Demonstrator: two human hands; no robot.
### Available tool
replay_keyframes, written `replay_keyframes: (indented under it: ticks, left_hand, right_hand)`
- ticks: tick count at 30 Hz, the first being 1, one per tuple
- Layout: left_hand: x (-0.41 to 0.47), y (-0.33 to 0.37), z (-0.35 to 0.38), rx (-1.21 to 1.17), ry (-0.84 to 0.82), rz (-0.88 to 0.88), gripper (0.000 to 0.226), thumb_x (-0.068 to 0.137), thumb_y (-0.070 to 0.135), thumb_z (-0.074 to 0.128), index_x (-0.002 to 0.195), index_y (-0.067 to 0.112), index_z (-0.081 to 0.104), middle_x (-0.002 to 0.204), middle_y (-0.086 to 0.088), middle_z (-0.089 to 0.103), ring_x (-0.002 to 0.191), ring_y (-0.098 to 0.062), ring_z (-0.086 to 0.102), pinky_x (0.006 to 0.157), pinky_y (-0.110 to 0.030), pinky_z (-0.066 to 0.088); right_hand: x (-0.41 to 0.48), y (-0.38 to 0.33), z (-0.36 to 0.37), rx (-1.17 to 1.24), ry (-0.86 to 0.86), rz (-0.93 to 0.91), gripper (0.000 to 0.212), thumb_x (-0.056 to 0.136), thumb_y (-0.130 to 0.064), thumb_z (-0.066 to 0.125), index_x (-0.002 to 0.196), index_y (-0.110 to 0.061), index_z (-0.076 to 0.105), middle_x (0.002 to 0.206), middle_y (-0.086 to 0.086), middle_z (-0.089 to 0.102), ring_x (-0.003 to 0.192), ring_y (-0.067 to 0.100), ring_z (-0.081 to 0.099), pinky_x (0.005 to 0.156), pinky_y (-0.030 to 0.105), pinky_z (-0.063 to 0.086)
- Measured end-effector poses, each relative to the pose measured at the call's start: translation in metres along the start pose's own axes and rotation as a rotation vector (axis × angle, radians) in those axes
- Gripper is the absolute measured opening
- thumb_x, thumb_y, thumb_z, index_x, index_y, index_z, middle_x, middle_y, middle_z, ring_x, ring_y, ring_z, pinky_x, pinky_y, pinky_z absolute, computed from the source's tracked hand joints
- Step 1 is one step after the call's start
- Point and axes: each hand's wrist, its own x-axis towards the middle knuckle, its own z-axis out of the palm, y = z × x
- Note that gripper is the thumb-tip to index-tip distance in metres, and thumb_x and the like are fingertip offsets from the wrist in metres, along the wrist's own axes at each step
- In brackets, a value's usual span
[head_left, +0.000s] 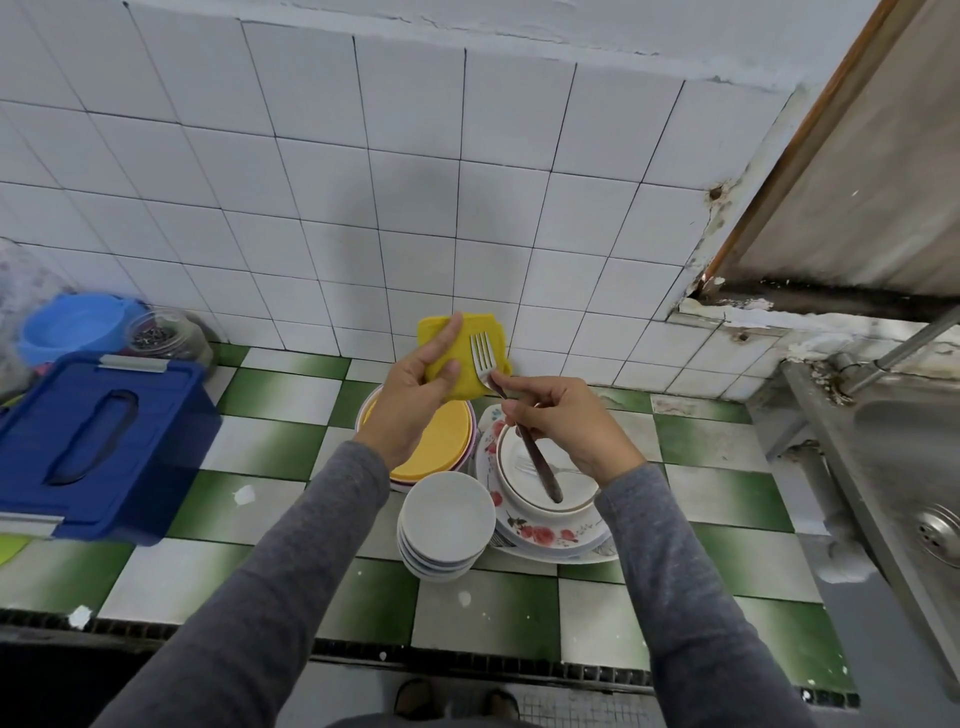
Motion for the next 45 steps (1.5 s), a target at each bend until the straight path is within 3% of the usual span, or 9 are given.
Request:
replay_keyframes:
  ticks: [7,13,17,22,26,30,36,41,45]
  left_hand:
    - [-0.005,-0.003,0.006,-0.079,-0.075,-0.04,0.051,0.1,0.001,0.049,0.133,0.04,0.054,0.141,0.012,0.053,0.118,-0.006,0.061,0.092,-0.028,0.054]
    - [-0.003,0.001,0.012,-0.087,-0.154,-0.065,0.05,0.101,-0.001,0.048,0.135,0.035,0.054,0.136,0.015,0.058,0.125,-0.012,0.058,0.101,-0.032,0.051]
    - [-0.002,0.002,0.023,-0.079,-0.212,-0.097,0.05,0.1,-0.001,0.048,0.136,0.034,0.052,0.134,0.018,0.056,0.119,-0.009,0.06,0.096,-0.029,0.053]
    - [0.0,-0.002,0.057,-0.031,-0.31,-0.129,0.051,0.1,0.003,0.051,0.142,0.032,0.05,0.14,0.01,0.053,0.126,-0.015,0.056,0.106,-0.037,0.047]
    - [-0.005,-0.005,0.108,-0.058,-0.426,-0.174,0.051,0.099,0.004,0.053,0.139,0.035,0.053,0.143,0.003,0.051,0.128,-0.023,0.055,0.108,-0.048,0.045]
    - [-0.019,-0.009,0.168,-0.019,-0.491,-0.158,0.056,0.097,0.003,0.057,0.141,0.037,0.051,0.147,0.002,0.043,0.126,-0.019,0.053,0.109,-0.049,0.044]
    - [-0.069,-0.018,0.27,-0.056,-0.59,-0.19,0.057,0.097,0.0,0.055,0.146,0.028,0.047,0.141,0.008,0.046,0.112,-0.003,0.056,0.089,-0.026,0.055]
    - [-0.122,-0.035,0.37,-0.098,-0.681,-0.219,0.057,0.098,-0.002,0.053,0.147,0.025,0.044,0.138,0.008,0.051,0.113,-0.006,0.058,0.098,-0.034,0.052]
    - [-0.155,-0.042,0.437,-0.11,-0.76,-0.226,0.057,0.098,-0.002,0.052,0.148,0.024,0.043,0.142,0.005,0.045,0.113,-0.005,0.056,0.09,-0.025,0.055]
  right_hand:
    - [-0.002,-0.001,0.004,0.128,0.033,-0.041,0.038,0.092,-0.001,0.067,0.122,-0.024,0.069,0.067,-0.006,0.062,0.069,0.012,0.056,0.068,0.024,0.053]
    - [-0.019,0.003,0.008,0.351,0.031,-0.027,0.045,0.09,0.001,0.066,0.129,-0.022,0.065,0.084,-0.002,0.072,0.088,0.014,0.062,0.067,0.019,0.051]
    - [-0.036,0.003,0.002,0.405,0.121,-0.038,0.042,0.091,0.002,0.065,0.127,-0.019,0.066,0.087,-0.003,0.068,0.089,0.012,0.063,0.063,0.017,0.052]
    - [-0.07,0.006,-0.023,0.362,0.331,-0.084,0.04,0.088,-0.003,0.071,0.12,-0.027,0.069,0.099,0.005,0.065,0.09,0.015,0.062,0.069,0.027,0.055]
    - [-0.109,0.008,-0.055,0.349,0.478,-0.144,0.042,0.089,0.002,0.067,0.124,-0.023,0.066,0.092,0.003,0.065,0.075,0.006,0.065,0.057,0.019,0.053]
    - [-0.16,0.015,-0.097,0.301,0.625,-0.19,0.043,0.09,0.002,0.066,0.121,-0.028,0.065,0.088,-0.004,0.069,0.078,0.007,0.066,0.059,0.019,0.054]
    - [-0.255,0.03,-0.17,0.244,0.823,-0.217,0.044,0.09,0.001,0.069,0.125,-0.025,0.065,0.096,0.006,0.066,0.078,0.006,0.063,0.061,0.02,0.055]
    - [-0.348,0.051,-0.232,0.206,0.923,-0.24,0.044,0.09,0.002,0.068,0.125,-0.023,0.064,0.091,0.001,0.069,0.073,0.003,0.063,0.062,0.02,0.055]
    - [-0.408,0.067,-0.282,0.17,1.005,-0.225,0.043,0.09,-0.001,0.069,0.125,-0.026,0.066,0.084,-0.01,0.067,0.077,0.005,0.062,0.063,0.021,0.054]
